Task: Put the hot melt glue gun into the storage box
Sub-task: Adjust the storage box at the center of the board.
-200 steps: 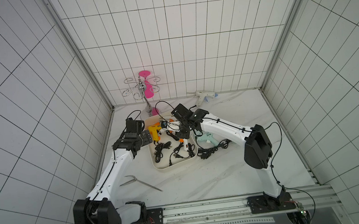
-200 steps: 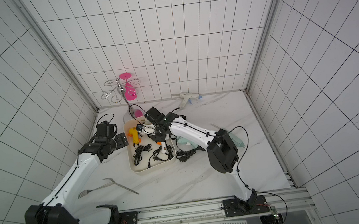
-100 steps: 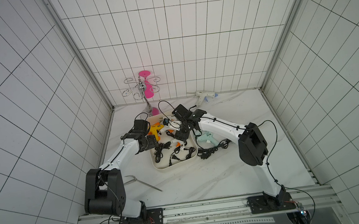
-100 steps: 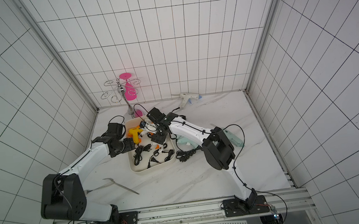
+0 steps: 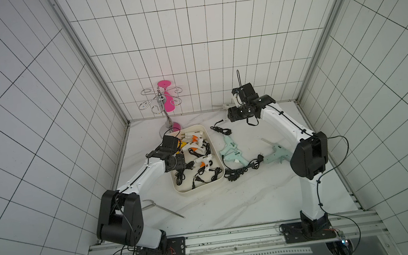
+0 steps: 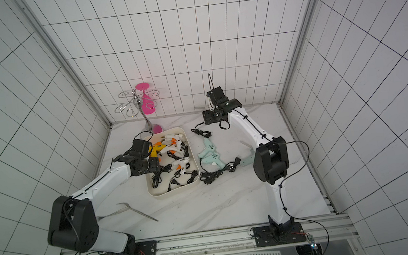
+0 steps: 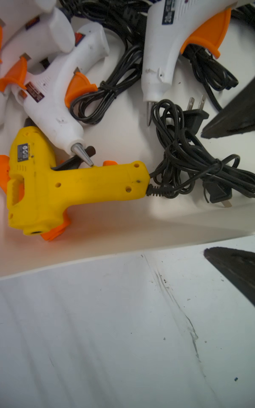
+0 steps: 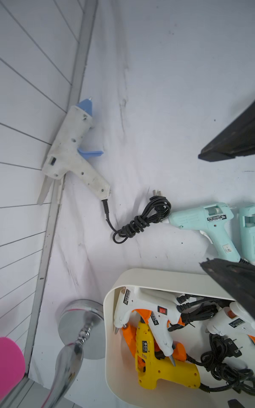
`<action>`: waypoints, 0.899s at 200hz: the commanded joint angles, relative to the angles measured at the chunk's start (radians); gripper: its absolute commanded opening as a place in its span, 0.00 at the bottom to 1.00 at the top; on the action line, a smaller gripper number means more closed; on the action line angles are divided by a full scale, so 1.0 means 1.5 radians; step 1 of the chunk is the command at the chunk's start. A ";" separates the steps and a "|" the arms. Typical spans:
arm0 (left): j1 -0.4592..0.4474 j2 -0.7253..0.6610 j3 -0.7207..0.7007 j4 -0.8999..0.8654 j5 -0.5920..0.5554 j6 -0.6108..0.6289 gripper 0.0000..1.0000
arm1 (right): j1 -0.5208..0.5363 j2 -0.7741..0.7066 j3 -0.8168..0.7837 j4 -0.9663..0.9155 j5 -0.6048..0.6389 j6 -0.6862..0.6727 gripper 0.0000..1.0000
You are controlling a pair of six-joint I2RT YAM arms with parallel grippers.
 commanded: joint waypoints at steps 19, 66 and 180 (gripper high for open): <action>-0.012 0.066 0.026 -0.055 -0.044 0.009 0.73 | 0.011 0.042 -0.061 -0.018 -0.048 0.100 0.72; -0.012 0.097 0.028 -0.051 -0.036 0.022 0.63 | 0.043 0.129 -0.030 0.006 -0.019 0.049 0.73; -0.103 0.115 0.001 -0.014 -0.085 0.131 0.21 | 0.035 0.199 0.005 -0.040 0.105 -0.037 0.69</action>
